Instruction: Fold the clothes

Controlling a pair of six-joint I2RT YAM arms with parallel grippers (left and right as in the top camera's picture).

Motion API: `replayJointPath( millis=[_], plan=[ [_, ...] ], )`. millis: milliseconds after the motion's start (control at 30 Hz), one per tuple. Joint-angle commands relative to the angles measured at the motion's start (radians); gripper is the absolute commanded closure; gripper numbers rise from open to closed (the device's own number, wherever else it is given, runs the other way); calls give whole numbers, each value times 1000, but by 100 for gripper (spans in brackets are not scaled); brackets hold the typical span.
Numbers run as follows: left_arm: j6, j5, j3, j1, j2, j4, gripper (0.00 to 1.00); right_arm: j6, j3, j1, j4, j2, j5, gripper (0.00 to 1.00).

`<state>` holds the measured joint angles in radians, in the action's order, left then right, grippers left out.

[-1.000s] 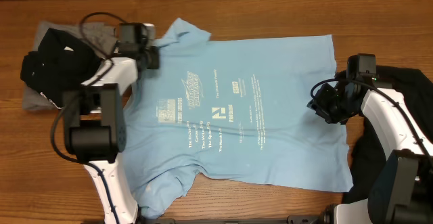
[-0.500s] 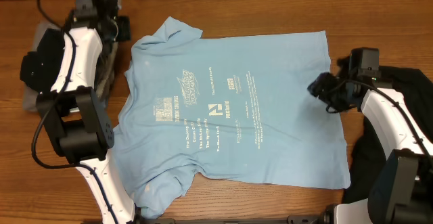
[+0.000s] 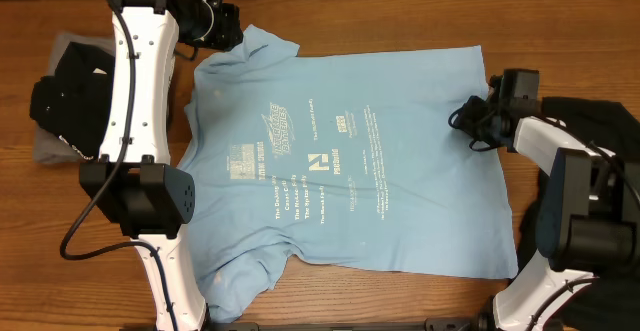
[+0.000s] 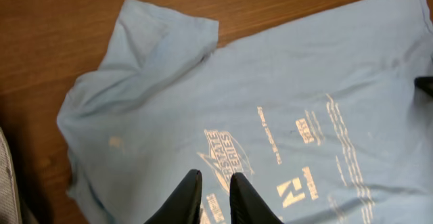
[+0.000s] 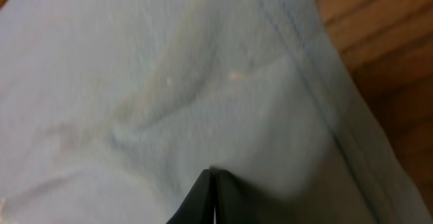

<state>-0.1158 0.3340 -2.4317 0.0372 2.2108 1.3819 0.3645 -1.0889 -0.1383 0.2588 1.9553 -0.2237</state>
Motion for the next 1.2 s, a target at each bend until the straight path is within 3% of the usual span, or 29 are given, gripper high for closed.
replayJointPath(
  millis=[0, 167, 300, 333, 400, 467, 667, 900, 1033, 1167],
  plan=[
    [-19, 0, -56, -10, -1, 60, 80, 70, -46, -23, -2, 115, 200, 95],
    [-22, -10, -58, -10, 0, 167, 80, 82, -186, -92, 65, 202, 230, 96],
    [-38, -97, -48, -10, 0, 225, 83, 79, -279, -134, 141, 196, 189, 96],
    [-38, -108, -43, -10, 0, 232, 83, 65, -312, -145, 175, 191, 135, 93],
    [-40, -109, -27, -9, 0, 235, 83, 12, -354, -157, 227, 177, 28, 69],
    [-41, -106, 5, -7, 0, 221, 86, -34, -396, -164, 290, 148, -91, 61],
    [-42, -98, 275, 40, 0, 23, 96, -58, -418, -159, 406, -57, -200, 56],
    [-42, -106, 618, 84, 0, -352, 96, -58, -418, -142, 570, -301, -268, 56],
    [-40, -121, 736, 76, 5, -550, 96, -59, -418, -116, 666, -376, -267, 56],
    [-37, -146, 781, 55, 31, -642, 96, -59, -418, -80, 742, -391, -267, 56]
  ],
)
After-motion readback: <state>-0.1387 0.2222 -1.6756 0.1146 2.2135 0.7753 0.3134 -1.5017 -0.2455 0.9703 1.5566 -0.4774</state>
